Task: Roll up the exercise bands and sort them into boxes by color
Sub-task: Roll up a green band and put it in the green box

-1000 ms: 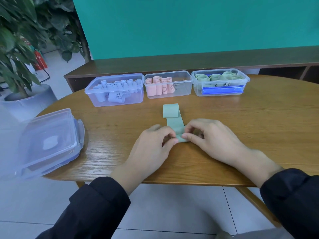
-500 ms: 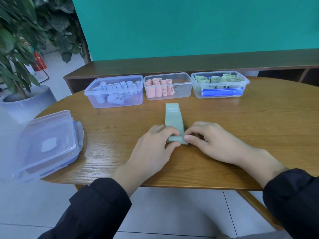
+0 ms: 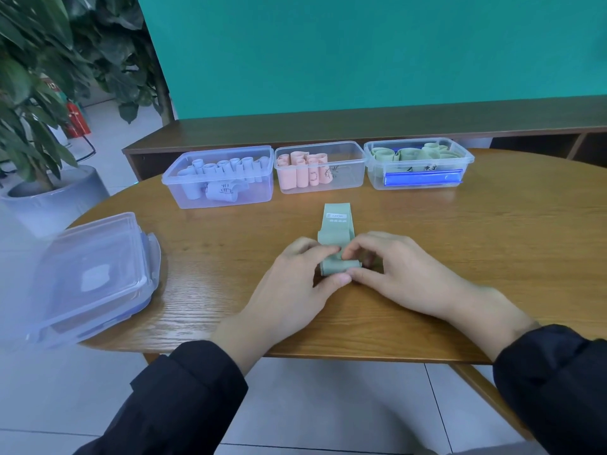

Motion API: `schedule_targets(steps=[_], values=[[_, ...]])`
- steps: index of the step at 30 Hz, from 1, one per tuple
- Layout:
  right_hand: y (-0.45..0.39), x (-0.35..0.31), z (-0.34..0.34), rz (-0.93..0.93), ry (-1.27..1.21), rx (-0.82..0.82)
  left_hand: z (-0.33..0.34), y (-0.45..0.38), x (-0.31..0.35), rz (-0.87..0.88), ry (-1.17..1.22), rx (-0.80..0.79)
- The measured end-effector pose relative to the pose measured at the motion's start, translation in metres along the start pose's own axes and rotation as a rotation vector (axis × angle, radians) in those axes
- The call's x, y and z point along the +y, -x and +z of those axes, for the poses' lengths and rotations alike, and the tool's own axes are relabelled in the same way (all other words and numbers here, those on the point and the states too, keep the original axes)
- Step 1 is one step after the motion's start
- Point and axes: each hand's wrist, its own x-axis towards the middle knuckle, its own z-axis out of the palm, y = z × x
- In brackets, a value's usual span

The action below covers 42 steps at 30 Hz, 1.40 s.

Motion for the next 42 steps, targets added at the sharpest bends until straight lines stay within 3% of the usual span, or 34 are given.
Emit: schedule_targets(steps=[8,14,19,22,31,38,42], values=[[0.000,0.001,-0.003,0.101,-0.104,0.007,-0.001,-0.002,0.006,-0.016,0.129,0.036],[0.003,-0.002,-0.006,0.038,0.076,0.052,0.006,-0.005,-0.006,0.045,0.032,0.078],[0.007,-0.003,-0.010,0.078,0.188,-0.083,0.003,-0.009,0.001,0.000,0.092,0.063],[0.003,0.000,-0.010,0.099,0.240,-0.001,0.000,-0.012,0.004,-0.036,0.168,0.068],[-0.021,0.018,-0.011,0.241,0.234,0.124,-0.006,-0.047,0.009,0.113,-0.149,-0.116],[-0.026,0.032,-0.014,0.168,0.059,0.167,0.000,-0.074,-0.006,0.099,-0.131,-0.166],[-0.028,0.039,-0.020,0.178,0.033,0.105,0.008,-0.087,-0.013,0.090,-0.107,-0.125]])
